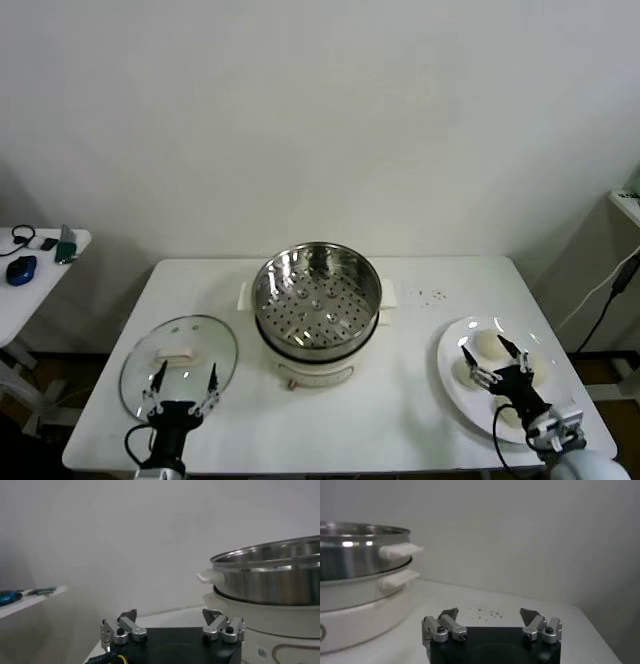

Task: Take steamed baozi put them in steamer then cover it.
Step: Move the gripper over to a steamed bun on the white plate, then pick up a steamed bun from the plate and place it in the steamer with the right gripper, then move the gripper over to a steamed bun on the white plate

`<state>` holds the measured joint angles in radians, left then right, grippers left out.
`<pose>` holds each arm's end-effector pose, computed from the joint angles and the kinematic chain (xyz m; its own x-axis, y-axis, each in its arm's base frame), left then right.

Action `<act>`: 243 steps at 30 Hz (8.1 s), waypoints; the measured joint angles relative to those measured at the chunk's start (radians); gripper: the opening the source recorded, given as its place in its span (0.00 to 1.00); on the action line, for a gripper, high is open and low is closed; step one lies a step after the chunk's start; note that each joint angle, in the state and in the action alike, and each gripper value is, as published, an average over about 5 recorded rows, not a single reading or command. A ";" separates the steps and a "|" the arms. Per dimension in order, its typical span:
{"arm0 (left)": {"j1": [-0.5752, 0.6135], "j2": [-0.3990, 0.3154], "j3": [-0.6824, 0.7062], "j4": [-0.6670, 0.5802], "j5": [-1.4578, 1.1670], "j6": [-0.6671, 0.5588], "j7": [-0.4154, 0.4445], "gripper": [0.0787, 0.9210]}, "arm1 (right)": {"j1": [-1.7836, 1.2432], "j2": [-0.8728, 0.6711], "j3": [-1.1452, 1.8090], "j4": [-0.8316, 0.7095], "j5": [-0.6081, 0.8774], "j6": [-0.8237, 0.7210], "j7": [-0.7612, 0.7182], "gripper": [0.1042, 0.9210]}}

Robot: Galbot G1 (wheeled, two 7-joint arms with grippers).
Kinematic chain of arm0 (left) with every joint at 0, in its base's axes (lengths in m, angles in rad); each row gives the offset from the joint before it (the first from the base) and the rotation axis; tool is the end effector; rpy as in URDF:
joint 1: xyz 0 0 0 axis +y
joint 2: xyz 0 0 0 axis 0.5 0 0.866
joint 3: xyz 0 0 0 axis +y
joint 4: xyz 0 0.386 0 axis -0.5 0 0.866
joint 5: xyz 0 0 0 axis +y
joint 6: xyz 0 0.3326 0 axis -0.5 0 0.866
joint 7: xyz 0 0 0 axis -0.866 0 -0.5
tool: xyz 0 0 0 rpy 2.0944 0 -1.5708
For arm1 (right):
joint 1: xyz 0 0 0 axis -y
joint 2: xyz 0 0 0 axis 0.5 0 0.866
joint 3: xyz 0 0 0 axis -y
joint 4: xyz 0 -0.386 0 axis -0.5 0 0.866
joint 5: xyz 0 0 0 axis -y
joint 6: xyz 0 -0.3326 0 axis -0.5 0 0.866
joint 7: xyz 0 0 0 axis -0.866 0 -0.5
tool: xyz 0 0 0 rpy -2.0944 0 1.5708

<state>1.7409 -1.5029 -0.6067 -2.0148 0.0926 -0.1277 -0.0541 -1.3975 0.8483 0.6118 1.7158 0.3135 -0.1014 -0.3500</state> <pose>0.0761 0.0414 -0.3766 -0.9913 -0.0743 0.1083 -0.0515 0.9784 0.2000 0.2275 -0.2452 -0.3326 -0.8693 -0.3040 0.3898 -0.4241 0.8637 -0.2724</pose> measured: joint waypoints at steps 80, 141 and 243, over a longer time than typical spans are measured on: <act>-0.022 0.020 -0.012 0.012 0.008 0.035 0.001 0.88 | 1.480 -0.119 -1.640 -0.760 -0.366 -0.004 -0.776 0.79; -0.009 0.066 0.008 -0.017 -0.006 0.048 0.007 0.88 | 1.983 0.524 -1.930 -0.592 -0.582 0.543 -0.793 0.74; 0.029 0.031 0.020 -0.067 0.006 0.049 -0.026 0.88 | 1.534 -0.322 -1.803 -0.350 -0.103 -0.242 -0.590 0.88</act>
<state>1.7698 -1.4716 -0.5869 -2.0814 0.0983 -0.0790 -0.0798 0.1362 0.5268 -1.1916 1.3658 0.2101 -0.3431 -0.9396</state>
